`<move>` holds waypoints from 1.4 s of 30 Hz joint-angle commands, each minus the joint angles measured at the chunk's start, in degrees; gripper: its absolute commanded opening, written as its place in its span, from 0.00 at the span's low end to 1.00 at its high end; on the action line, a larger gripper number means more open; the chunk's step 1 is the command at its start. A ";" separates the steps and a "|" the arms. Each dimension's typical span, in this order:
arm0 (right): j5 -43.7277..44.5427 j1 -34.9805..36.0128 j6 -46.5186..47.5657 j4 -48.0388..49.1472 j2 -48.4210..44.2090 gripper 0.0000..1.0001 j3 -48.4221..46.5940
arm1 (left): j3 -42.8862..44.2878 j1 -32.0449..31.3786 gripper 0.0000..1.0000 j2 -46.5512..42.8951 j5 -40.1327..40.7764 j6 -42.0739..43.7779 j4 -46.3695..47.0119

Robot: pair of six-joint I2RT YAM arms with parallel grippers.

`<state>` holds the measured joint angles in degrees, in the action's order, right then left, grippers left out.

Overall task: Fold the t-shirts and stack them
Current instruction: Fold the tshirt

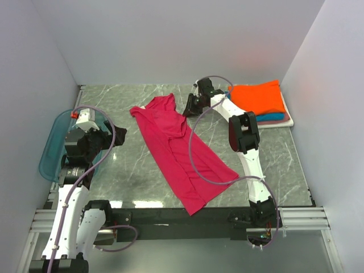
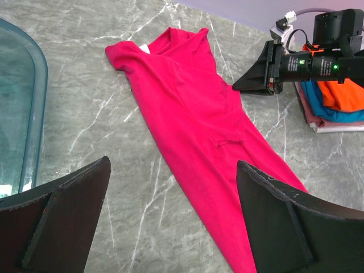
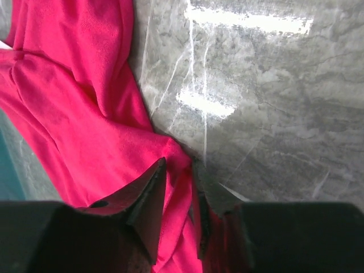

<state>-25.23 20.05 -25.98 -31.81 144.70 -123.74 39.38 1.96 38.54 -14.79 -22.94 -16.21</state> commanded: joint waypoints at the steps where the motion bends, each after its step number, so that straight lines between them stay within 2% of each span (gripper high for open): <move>1: -1.75 0.42 -0.30 -0.79 1.11 0.29 -1.94 | 0.09 0.07 0.97 -0.93 -0.68 1.49 0.83; 3: -2.27 0.42 -0.30 -0.53 1.11 0.26 -1.85 | 0.09 0.07 0.98 -0.75 -0.77 1.41 0.91; 7: -2.01 0.25 0.22 0.95 0.32 0.11 -1.33 | 0.17 0.07 0.97 -0.49 -0.59 1.58 0.74; 11: -0.70 -0.19 1.28 3.77 -2.49 0.05 0.34 | 0.18 0.07 0.97 -0.40 -0.60 1.58 0.74; 18: 1.94 0.34 4.88 8.87 -10.66 0.02 4.74 | 0.17 0.07 0.98 -0.49 -0.68 1.49 0.91; 42: 12.13 10.26 13.93 13.79 -19.63 0.02 17.74 | 0.09 0.07 0.97 -0.40 -1.74 1.67 1.00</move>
<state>-16.40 28.88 -14.46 -21.23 131.13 -107.18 39.38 1.96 38.41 -15.22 -22.50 -16.21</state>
